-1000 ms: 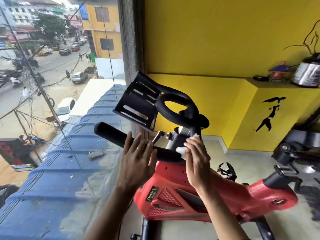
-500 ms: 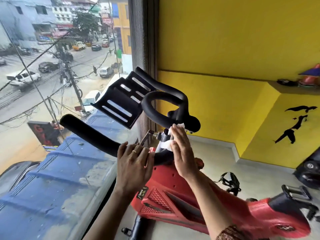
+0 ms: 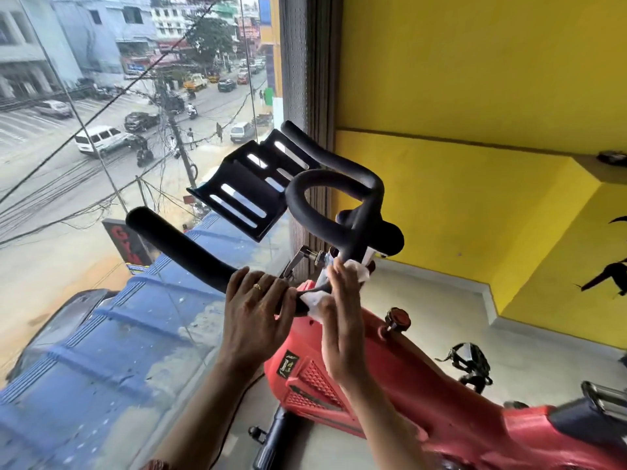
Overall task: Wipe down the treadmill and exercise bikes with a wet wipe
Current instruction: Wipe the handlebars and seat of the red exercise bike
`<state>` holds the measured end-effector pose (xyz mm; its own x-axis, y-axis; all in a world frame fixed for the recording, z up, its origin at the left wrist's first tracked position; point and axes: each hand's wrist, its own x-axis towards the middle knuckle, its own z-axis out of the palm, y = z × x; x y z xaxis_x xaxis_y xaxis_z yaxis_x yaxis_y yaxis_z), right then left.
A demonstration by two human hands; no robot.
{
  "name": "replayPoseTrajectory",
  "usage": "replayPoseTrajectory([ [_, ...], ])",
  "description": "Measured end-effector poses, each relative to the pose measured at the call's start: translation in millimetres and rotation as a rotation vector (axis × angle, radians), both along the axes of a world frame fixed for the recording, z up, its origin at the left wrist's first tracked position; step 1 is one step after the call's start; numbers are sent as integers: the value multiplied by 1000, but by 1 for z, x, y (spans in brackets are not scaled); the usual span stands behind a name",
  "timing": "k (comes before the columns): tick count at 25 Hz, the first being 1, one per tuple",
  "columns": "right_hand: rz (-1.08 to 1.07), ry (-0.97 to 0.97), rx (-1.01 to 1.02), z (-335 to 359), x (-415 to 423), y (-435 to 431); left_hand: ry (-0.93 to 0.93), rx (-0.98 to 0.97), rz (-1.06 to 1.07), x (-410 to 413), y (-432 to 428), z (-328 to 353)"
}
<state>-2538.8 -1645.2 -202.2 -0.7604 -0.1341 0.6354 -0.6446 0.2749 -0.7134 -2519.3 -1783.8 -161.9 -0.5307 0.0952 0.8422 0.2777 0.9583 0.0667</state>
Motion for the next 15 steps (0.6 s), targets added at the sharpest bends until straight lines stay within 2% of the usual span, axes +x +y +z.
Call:
replayPoseTrajectory([
  [2, 6, 124, 77, -5, -9, 3, 14, 0, 4, 0, -1, -1],
  [3, -17, 102, 71, -1, -23, 7, 15, -4, 3, 0, -1, -1],
  [6, -96, -121, -138, 15, -63, 16, 16, -6, -5, 1, -2, 0],
  [8, -120, -190, -219, 15, -53, 4, 13, -3, -3, 0, -2, -2],
  [12, -109, -16, -165, -3, 2, -23, 27, -10, -29, -2, -4, -4],
  [15, -140, 14, -200, 5, -27, -14, 36, -21, -45, -3, -4, -4],
])
